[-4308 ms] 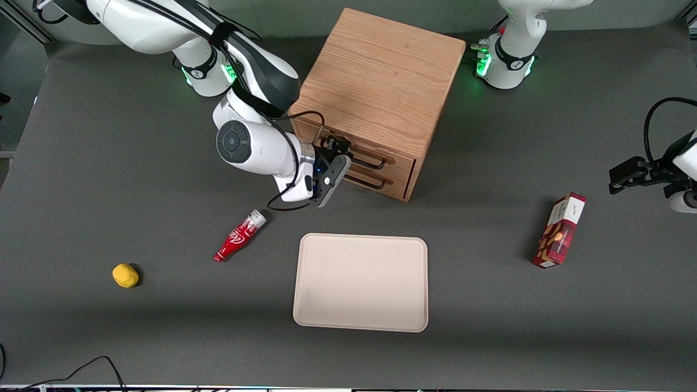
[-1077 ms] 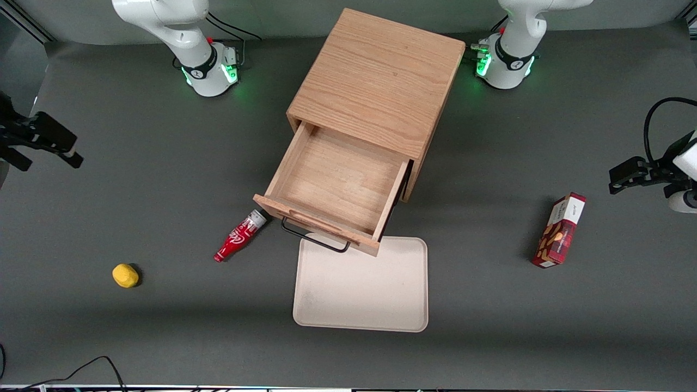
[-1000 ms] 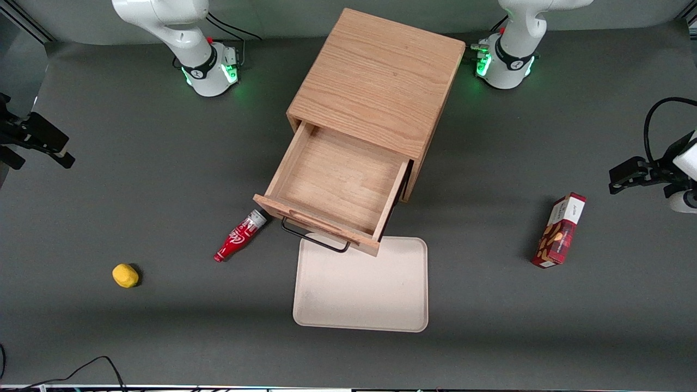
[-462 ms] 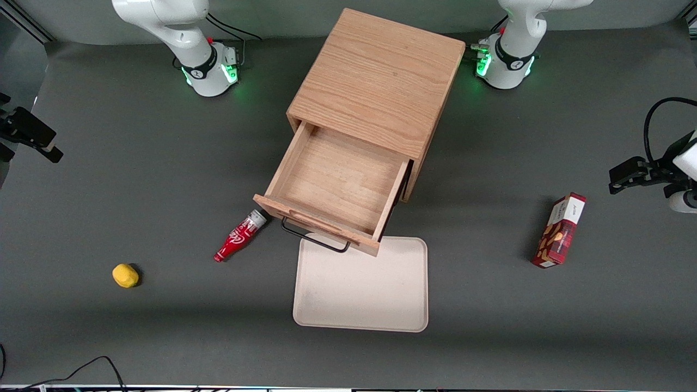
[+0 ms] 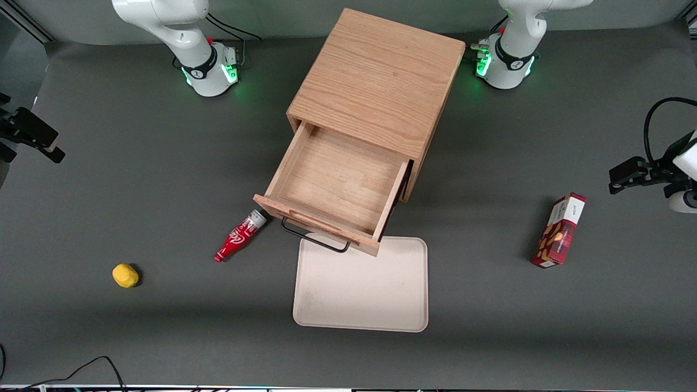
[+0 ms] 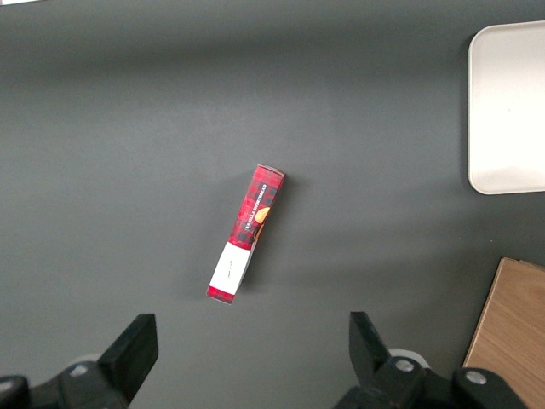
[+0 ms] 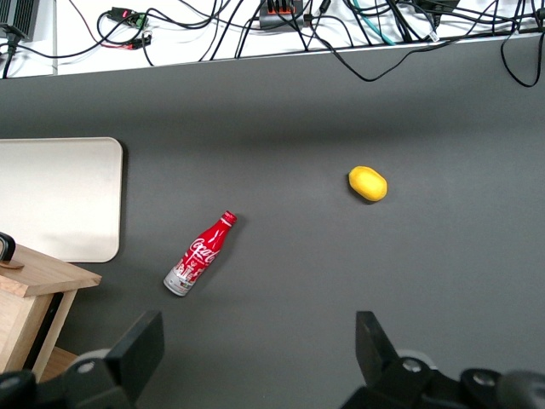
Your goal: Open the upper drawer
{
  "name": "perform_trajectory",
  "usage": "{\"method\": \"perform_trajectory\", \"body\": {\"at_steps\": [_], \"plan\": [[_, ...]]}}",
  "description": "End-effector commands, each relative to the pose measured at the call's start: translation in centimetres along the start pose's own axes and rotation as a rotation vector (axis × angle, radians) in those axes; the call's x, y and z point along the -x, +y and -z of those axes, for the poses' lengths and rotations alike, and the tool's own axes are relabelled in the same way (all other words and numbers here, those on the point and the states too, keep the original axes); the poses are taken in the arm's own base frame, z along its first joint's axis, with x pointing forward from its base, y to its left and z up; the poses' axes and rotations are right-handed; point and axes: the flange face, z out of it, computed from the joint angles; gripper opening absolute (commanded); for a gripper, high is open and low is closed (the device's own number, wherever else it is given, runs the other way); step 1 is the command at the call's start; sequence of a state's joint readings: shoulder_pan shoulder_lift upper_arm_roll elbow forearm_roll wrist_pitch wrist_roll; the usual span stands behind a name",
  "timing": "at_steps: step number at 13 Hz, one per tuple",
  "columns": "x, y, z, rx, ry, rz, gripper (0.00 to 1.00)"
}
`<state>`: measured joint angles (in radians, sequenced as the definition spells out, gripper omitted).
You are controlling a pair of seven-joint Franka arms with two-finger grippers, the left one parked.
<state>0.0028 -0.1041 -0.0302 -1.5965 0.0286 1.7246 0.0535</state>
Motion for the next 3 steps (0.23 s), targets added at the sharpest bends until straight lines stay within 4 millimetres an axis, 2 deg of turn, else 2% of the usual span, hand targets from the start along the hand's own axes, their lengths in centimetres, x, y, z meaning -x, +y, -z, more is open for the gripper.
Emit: {"method": "perform_trajectory", "body": {"at_steps": [1,3], "plan": [[-0.26,-0.37,0.4,0.014,-0.003,0.008,1.0],[-0.5,-0.05,0.3,0.007,-0.005,0.004,1.0]]}}
